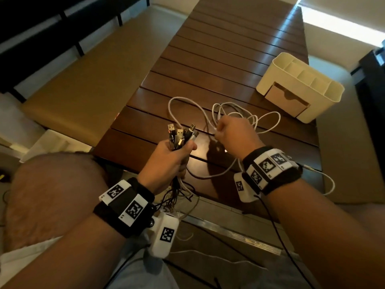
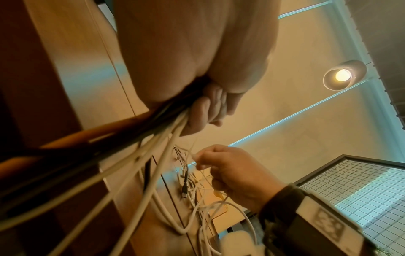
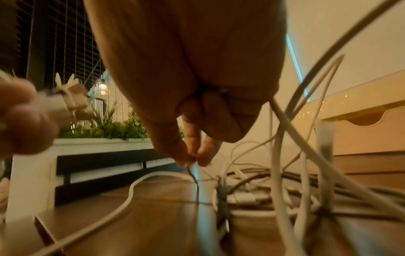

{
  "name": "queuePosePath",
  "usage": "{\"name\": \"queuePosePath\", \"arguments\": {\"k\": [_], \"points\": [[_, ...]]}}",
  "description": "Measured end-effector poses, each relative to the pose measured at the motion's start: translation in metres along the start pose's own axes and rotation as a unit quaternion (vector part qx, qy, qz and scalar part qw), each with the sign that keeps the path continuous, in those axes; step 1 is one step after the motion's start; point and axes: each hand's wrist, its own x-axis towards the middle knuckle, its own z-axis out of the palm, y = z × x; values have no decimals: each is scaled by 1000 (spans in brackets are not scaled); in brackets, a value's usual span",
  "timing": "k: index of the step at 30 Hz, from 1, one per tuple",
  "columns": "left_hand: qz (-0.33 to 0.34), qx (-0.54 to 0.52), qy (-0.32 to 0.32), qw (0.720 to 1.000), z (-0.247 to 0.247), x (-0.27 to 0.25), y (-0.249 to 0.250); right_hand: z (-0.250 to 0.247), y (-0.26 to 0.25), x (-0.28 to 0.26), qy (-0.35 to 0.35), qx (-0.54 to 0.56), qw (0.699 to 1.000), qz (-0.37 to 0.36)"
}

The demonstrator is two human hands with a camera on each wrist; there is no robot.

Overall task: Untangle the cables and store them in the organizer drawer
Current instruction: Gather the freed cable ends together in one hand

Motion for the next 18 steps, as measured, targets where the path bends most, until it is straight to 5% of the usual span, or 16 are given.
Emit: {"name": "queuePosePath", "arguments": {"k": [4, 18], "points": [[40, 24, 7, 999, 11, 2, 10, -30, 4, -19, 1, 116, 993, -18], [155, 190, 82, 966, 25, 28, 15, -38, 21, -39, -98, 180, 977, -58]]}}
